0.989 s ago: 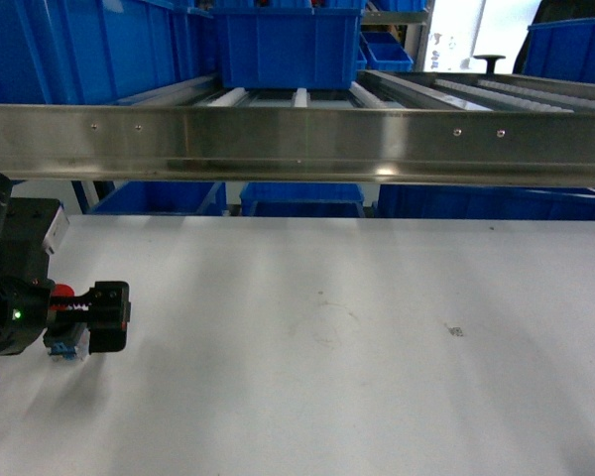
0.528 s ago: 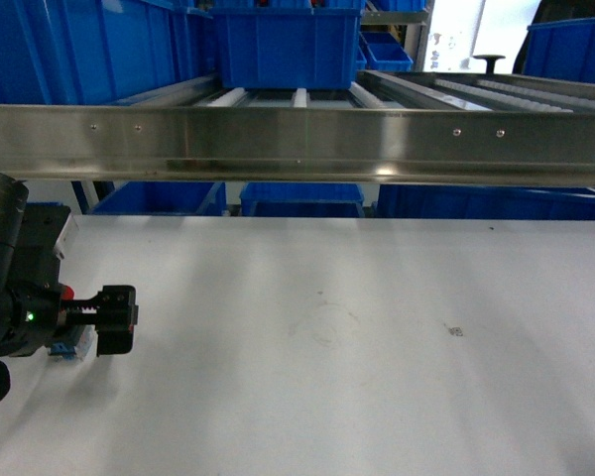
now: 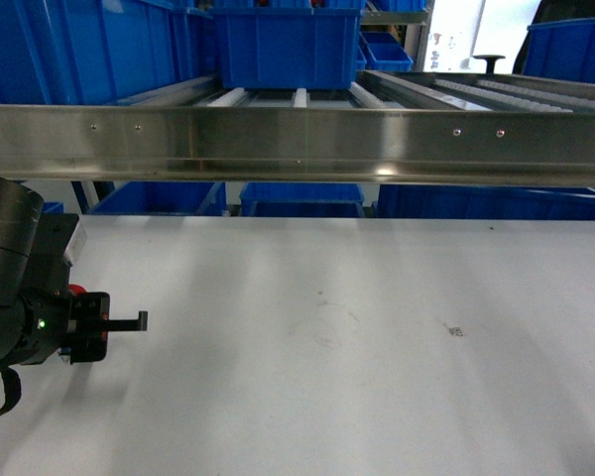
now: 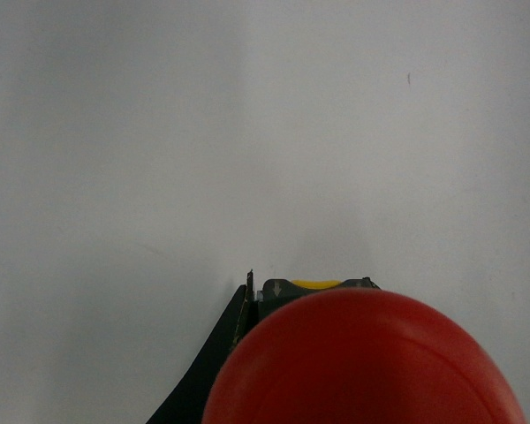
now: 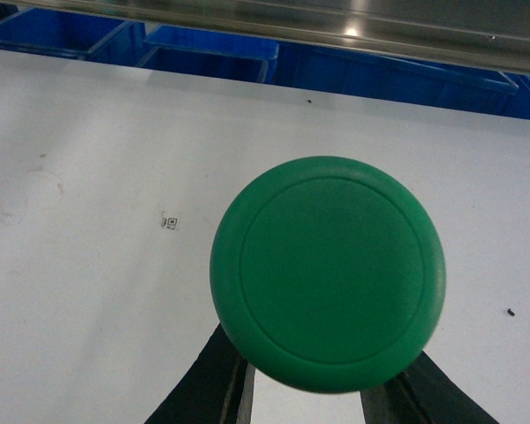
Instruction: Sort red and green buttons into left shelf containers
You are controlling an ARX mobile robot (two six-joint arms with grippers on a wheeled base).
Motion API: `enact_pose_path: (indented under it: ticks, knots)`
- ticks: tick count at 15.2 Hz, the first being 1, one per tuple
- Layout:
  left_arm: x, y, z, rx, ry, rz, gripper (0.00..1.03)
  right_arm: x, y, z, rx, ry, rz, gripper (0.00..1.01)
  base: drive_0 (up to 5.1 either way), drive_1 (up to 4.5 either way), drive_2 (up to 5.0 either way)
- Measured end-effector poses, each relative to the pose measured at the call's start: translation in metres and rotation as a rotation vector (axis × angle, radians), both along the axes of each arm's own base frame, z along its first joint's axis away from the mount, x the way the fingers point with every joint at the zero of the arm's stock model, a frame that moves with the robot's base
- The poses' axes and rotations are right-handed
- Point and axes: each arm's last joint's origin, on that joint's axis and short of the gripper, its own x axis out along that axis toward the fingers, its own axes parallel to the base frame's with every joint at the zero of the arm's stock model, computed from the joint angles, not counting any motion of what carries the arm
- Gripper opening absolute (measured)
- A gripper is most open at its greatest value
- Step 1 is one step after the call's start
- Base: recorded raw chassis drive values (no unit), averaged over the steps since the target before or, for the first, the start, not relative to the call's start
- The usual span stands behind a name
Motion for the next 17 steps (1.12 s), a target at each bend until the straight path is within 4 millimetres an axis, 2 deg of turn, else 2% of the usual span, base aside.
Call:
enact_pose_path:
  ticks: [2,4,5,6,7,8,9,16,17]
  knots:
    - [-0.006,0.0,0.003,-0.019,0.003,-0.01,0.27,0.0,0.0,0.0,0.0,0.0,0.0,0.25,0.0,0.0,0.0]
    - [-0.017,-0.001,0.03,-0.058,-0.07,-0.071,0.27,0.0,0.0,0.0,0.0,0.0,0.0,0.24,0.0,0.0,0.0]
    - [-0.025,0.003,0.059,-0.062,-0.166,-0.088,0.27,0.0,0.0,0.0,0.0,0.0,0.0,0.24,0.0,0.0,0.0]
    - [-0.042,0.01,0.093,-0.078,-0.238,-0.11,0.27,0.0,0.0,0.0,0.0,0.0,0.0,0.24,0.0,0.0,0.0]
    - [-0.078,0.014,0.121,-0.072,-0.269,-0.13,0.27,0.0,0.0,0.0,0.0,0.0,0.0,0.24,0.0,0.0,0.0]
    - [-0.113,0.012,0.149,-0.037,-0.375,-0.156,0.27,0.0,0.0,0.0,0.0,0.0,0.0,0.24,0.0,0.0,0.0]
    - [-0.116,0.011,0.155,-0.037,-0.398,-0.16,0.27,0.0,0.0,0.0,0.0,0.0,0.0,0.24,0.0,0.0,0.0]
    - [-0.117,0.011,0.155,-0.011,-0.416,-0.169,0.27,0.0,0.0,0.0,0.0,0.0,0.0,0.24,0.0,0.0,0.0]
    - [-0.117,0.011,0.155,-0.011,-0.414,-0.169,0.27,0.0,0.0,0.0,0.0,-0.001,0.0,0.24,-5.0,2.5,2.5]
